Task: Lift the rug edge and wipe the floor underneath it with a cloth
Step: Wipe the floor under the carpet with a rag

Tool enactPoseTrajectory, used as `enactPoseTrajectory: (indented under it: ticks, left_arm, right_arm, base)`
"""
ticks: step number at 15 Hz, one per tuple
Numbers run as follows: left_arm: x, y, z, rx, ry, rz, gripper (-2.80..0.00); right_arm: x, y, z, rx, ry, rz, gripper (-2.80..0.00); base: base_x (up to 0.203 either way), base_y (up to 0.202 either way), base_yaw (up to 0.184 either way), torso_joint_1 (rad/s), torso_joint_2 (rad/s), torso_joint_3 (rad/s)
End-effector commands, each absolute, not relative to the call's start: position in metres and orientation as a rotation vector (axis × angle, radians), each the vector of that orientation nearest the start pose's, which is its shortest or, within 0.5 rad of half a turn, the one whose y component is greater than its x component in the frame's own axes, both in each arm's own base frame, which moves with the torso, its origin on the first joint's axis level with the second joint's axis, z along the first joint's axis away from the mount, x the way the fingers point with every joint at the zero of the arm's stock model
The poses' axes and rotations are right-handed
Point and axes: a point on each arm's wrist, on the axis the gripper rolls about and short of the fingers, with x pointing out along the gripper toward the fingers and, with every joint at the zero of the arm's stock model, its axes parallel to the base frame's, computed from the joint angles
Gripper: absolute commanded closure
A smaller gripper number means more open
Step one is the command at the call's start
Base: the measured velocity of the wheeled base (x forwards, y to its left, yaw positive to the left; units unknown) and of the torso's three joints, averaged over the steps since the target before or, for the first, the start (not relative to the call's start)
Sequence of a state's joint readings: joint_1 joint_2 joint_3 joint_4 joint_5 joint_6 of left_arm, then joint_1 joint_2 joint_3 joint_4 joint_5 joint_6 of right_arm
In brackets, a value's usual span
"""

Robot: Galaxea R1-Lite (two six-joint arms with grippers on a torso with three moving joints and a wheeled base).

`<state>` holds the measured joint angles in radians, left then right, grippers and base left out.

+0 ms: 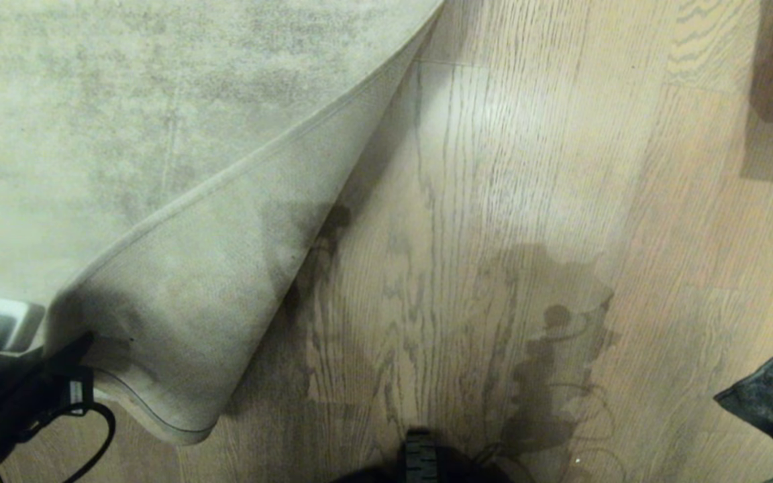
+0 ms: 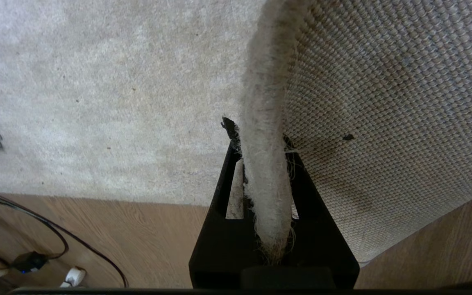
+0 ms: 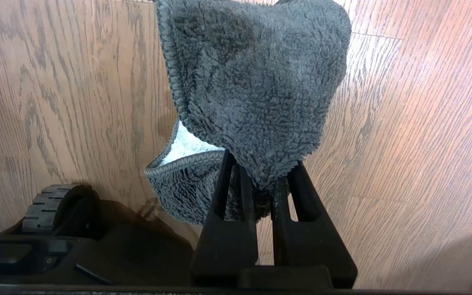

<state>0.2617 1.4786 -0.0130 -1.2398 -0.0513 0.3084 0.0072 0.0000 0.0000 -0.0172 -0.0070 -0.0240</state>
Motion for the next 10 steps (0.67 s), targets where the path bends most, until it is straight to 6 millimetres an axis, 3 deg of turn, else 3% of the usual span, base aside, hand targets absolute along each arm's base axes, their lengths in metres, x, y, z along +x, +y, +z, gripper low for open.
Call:
enactPoseTrajectory:
  ticks: [1, 3, 6, 10]
  left_arm:
    - [0.161, 0.043, 0.108, 0.267, 0.261, 0.181, 0.0]
    - [0.161, 0.043, 0.108, 0.259, 0.26, 0.184, 0.0]
    - [0.162, 0.043, 0.109, 0.259, 0.256, 0.178, 0.0]
    - [0.162, 0.043, 0.107, 0.256, 0.265, 0.176, 0.0]
  right_arm:
    - [-0.023, 0.0, 0.077, -0.026, -0.018, 0.001, 0.0]
    - [-0.024, 0.0, 0.083, -0.025, -0.035, 0.008, 0.0]
    - [-0.026, 0.001, 0.107, -0.024, -0.007, 0.068, 0.0]
    - [-0.004, 0.007, 0.14, -0.042, 0.103, 0.325, 0.0]
  base:
    - [0.0, 0.0, 0.0, 0.0, 0.0, 0.0]
    - [0.0, 0.0, 0.0, 0.0, 0.0, 0.0]
    - [0.0, 0.0, 0.0, 0.0, 0.0, 0.0]
    - [0.0, 0.0, 0.0, 0.0, 0.0, 0.0]
